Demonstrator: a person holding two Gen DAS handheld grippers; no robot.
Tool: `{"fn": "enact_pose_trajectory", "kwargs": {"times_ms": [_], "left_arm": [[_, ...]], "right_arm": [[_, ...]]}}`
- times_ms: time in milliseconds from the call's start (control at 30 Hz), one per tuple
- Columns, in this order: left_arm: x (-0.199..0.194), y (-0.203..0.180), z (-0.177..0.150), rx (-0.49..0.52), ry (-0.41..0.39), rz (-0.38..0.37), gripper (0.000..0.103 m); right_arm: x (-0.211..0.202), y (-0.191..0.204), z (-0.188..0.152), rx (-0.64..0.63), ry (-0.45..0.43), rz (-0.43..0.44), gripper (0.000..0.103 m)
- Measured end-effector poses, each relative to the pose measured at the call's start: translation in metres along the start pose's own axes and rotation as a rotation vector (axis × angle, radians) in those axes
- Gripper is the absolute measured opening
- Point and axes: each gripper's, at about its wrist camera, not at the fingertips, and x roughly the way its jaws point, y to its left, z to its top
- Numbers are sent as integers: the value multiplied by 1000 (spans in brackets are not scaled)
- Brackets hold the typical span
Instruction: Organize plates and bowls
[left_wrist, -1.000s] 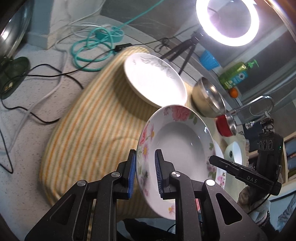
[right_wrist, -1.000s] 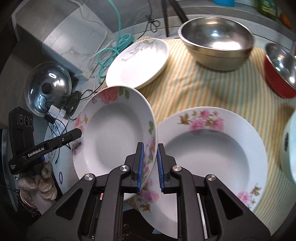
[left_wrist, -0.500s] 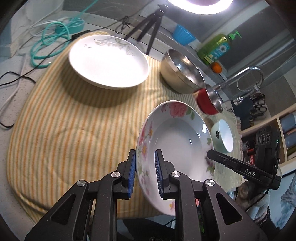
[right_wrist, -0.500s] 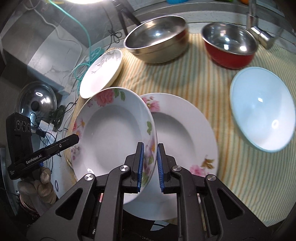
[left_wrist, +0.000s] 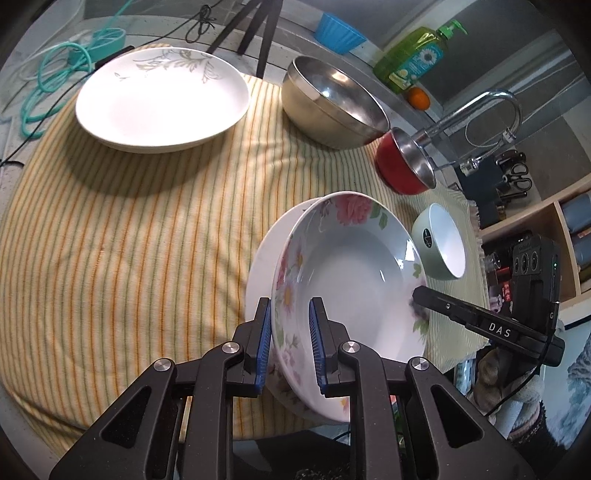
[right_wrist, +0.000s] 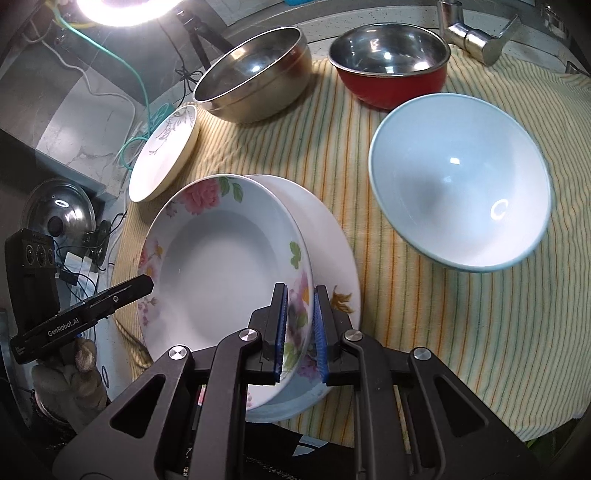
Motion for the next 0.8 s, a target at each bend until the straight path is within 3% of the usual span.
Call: {"fn": "enact_pose_trajectory", "kwargs": {"times_ms": [800], "left_arm": [[15,-10,-2,54,41,78,18]], "right_arm": [[4,8,2,-70,14,-70,15]]}}
